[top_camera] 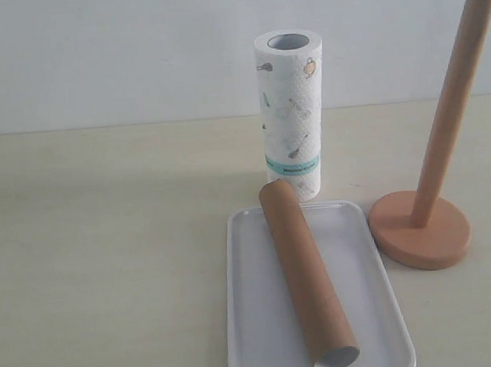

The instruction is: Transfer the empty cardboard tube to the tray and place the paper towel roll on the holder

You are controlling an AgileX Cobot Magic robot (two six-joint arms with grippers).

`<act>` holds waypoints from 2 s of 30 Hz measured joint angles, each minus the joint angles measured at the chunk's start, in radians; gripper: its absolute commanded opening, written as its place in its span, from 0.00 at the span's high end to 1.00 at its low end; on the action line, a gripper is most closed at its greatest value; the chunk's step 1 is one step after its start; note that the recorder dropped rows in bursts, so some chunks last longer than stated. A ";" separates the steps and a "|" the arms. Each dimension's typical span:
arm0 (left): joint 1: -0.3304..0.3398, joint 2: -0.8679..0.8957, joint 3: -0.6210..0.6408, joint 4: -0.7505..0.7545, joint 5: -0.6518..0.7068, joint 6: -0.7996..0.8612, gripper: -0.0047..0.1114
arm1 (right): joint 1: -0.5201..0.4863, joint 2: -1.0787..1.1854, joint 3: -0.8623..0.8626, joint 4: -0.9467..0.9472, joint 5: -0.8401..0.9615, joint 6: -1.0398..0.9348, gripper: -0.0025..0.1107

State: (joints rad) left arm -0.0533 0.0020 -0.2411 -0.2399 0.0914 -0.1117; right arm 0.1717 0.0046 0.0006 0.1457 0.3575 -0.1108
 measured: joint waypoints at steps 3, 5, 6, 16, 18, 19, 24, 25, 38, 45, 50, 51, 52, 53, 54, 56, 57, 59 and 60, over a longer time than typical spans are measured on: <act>0.000 0.000 0.000 0.000 -0.067 -0.045 0.92 | 0.000 0.000 0.000 0.000 0.000 0.000 0.98; 0.000 -0.002 0.000 0.000 -0.143 -0.103 0.92 | 0.000 0.000 0.000 0.000 0.000 0.000 0.98; 0.000 -0.002 0.002 0.000 -0.199 -0.143 0.92 | 0.000 0.000 0.000 0.000 0.000 0.000 0.98; 0.000 0.235 -0.034 0.080 -0.746 -0.280 0.92 | 0.000 0.000 0.000 0.000 0.002 0.000 0.98; 0.000 0.350 -0.070 0.142 -0.768 -0.281 0.92 | 0.000 0.000 0.000 0.000 0.002 0.000 0.98; 0.000 0.399 -0.091 0.174 -0.775 -0.281 0.92 | 0.000 0.000 0.000 0.000 0.002 0.000 0.98; 0.000 0.702 -0.182 0.469 -0.850 -0.296 0.92 | 0.000 0.000 0.000 0.000 0.002 0.000 0.98; 0.000 0.761 -0.189 0.527 -0.868 -0.309 0.92 | 0.000 0.000 0.000 0.000 0.002 0.000 0.98; 0.001 1.491 -0.203 0.881 -1.191 -0.368 0.87 | 0.000 0.000 0.000 0.000 0.002 0.000 0.98; -0.054 1.722 -0.307 0.949 -1.285 -0.314 0.24 | 0.000 0.000 0.000 0.000 0.002 0.000 0.98; -0.145 1.824 -0.441 0.954 -1.285 -0.309 0.14 | 0.000 0.000 0.000 0.000 0.002 0.000 0.98; -0.165 1.843 -0.474 0.956 -1.277 -0.309 0.14 | 0.000 0.000 0.000 0.000 0.002 0.000 0.98; -0.185 1.862 -0.508 0.956 -1.269 -0.306 0.14 | 0.000 0.000 0.000 0.000 0.002 0.000 0.98; -0.200 1.878 -0.535 0.956 -1.261 -0.302 0.14 | 0.000 0.000 0.000 0.000 0.002 0.000 0.98; -0.216 1.898 -0.568 0.958 -1.254 -0.302 0.14 | 0.000 0.000 0.000 0.000 0.002 0.000 0.98; -0.242 1.937 -0.627 0.958 -1.252 -0.298 0.14 | 0.000 0.000 0.000 0.000 0.002 0.000 0.98; -0.254 1.957 -0.657 0.954 -1.252 -0.296 0.14 | 0.000 0.000 0.000 0.000 0.002 0.000 0.98; -0.276 1.992 -0.712 0.944 -1.251 -0.296 0.14 | 0.000 0.000 0.000 0.000 0.002 0.000 0.98; -0.285 2.012 -0.736 0.934 -1.251 -0.296 0.14 | 0.000 0.000 0.000 0.000 0.002 0.000 0.98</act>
State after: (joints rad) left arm -0.3383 2.0137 -0.9775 0.6942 -1.1599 -0.4075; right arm 0.1717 0.0046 0.0006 0.1457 0.3598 -0.1108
